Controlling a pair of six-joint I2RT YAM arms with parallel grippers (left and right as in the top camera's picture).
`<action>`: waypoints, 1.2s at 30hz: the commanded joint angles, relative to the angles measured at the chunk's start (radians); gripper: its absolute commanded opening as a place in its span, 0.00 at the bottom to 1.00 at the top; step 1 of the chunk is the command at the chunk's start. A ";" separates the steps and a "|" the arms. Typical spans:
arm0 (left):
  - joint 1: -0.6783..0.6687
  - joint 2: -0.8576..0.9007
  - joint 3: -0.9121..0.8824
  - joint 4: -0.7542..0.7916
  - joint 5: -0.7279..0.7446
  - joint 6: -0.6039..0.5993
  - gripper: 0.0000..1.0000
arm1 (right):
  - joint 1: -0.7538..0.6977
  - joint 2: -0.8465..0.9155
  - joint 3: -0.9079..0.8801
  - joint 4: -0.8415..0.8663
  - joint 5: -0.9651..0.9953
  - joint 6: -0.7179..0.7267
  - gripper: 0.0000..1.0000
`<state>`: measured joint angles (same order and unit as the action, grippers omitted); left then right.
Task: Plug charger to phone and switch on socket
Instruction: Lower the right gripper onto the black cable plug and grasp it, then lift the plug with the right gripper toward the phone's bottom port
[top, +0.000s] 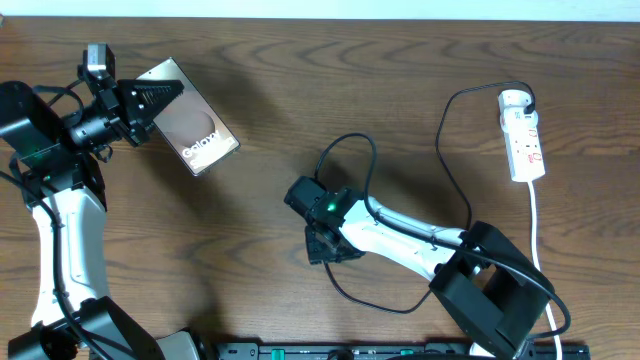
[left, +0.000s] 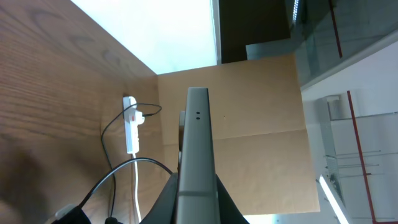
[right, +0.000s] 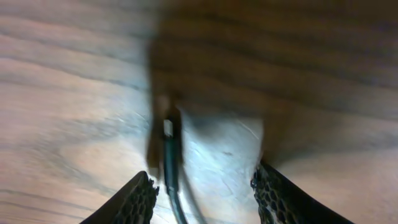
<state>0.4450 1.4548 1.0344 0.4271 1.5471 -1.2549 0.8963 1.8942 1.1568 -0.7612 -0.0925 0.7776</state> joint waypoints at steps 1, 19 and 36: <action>0.002 -0.014 0.009 0.009 0.026 0.013 0.07 | 0.008 0.043 -0.007 0.015 0.020 0.020 0.49; 0.002 -0.015 0.009 0.008 0.026 0.013 0.07 | 0.004 0.061 -0.007 0.013 0.034 0.049 0.06; 0.002 -0.014 0.009 0.008 0.026 0.032 0.07 | -0.067 0.060 0.061 -0.056 0.003 -0.006 0.01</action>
<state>0.4450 1.4548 1.0344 0.4271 1.5471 -1.2495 0.8730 1.9182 1.1862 -0.7883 -0.0830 0.8120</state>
